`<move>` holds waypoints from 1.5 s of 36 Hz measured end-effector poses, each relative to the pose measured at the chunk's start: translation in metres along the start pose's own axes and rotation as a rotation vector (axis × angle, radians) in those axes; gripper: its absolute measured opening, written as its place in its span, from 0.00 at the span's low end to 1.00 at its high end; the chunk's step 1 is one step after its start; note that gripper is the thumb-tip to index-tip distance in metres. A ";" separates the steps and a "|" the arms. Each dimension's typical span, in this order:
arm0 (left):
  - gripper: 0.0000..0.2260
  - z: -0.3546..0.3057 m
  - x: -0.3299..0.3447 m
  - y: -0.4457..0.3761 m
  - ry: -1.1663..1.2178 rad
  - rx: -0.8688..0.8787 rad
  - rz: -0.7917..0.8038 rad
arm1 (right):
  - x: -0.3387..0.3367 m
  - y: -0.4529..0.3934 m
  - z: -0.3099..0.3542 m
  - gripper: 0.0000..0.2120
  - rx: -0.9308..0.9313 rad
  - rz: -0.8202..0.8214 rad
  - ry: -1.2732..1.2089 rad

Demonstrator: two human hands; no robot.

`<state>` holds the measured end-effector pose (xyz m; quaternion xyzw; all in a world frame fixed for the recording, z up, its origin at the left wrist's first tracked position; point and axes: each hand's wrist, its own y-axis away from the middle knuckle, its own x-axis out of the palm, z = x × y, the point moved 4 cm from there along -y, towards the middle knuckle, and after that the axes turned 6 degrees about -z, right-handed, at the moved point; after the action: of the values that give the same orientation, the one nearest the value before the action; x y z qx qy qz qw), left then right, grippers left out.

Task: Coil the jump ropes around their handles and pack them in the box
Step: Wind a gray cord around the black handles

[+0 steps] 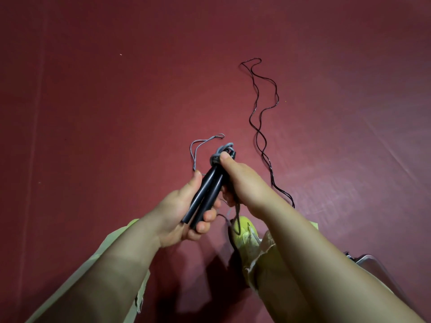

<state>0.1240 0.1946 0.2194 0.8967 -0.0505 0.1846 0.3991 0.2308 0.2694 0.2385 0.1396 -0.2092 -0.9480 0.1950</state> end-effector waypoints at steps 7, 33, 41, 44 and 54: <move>0.28 0.003 -0.008 -0.008 -0.221 0.080 -0.241 | -0.003 -0.002 -0.011 0.27 0.076 -0.005 0.166; 0.18 -0.020 -0.018 -0.003 -1.397 0.493 -0.857 | 0.007 -0.005 -0.022 0.21 0.132 -0.129 -0.027; 0.20 -0.002 -0.017 -0.003 -0.150 0.013 -0.038 | 0.004 0.001 -0.009 0.16 -0.112 -0.057 -0.056; 0.31 0.005 -0.012 0.000 -0.026 -0.077 0.189 | 0.007 0.005 -0.003 0.12 -0.091 0.037 -0.219; 0.28 0.001 -0.014 -0.011 -0.335 0.131 -0.187 | -0.010 -0.003 -0.011 0.21 -0.005 0.051 0.013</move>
<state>0.1136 0.2011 0.2058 0.9397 -0.0208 -0.0022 0.3414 0.2424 0.2722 0.2296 0.1396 -0.2089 -0.9424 0.2210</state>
